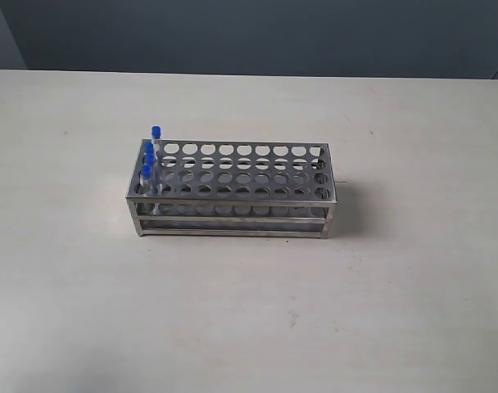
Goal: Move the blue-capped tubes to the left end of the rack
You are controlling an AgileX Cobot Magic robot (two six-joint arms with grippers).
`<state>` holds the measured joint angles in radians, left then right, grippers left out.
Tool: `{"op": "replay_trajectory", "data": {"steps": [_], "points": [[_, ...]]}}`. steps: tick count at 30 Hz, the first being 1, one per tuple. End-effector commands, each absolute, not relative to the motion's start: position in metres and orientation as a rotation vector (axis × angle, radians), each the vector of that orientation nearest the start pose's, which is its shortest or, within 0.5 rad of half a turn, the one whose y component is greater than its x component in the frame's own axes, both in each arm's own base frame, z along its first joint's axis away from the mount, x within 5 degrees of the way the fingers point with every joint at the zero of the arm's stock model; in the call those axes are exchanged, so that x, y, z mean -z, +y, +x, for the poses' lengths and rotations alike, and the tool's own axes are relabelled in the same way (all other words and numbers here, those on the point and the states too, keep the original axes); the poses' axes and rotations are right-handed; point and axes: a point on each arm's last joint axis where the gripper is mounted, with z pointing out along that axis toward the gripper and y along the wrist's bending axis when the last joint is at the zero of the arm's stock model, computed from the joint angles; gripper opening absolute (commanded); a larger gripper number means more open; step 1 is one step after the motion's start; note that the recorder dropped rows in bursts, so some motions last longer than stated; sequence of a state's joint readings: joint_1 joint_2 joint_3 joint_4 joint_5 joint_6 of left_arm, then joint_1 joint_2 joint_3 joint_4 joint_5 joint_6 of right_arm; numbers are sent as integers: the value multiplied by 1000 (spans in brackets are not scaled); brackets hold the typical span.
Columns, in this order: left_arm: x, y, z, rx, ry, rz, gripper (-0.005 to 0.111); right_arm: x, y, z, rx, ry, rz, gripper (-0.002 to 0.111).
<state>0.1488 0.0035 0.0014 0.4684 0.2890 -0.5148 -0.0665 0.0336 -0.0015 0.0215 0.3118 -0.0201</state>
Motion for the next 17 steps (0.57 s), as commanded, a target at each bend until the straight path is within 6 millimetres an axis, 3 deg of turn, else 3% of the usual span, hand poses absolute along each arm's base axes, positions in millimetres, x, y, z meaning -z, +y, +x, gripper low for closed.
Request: {"op": "replay_trajectory", "data": {"steps": [1,17], "points": [[-190,20,52,-174,1724,-278,1,-184,-4,56,54,1813,55,0],[-190,20,52,-174,1724,-278,1,-184,-3,56,45,1813,61,0]]}}
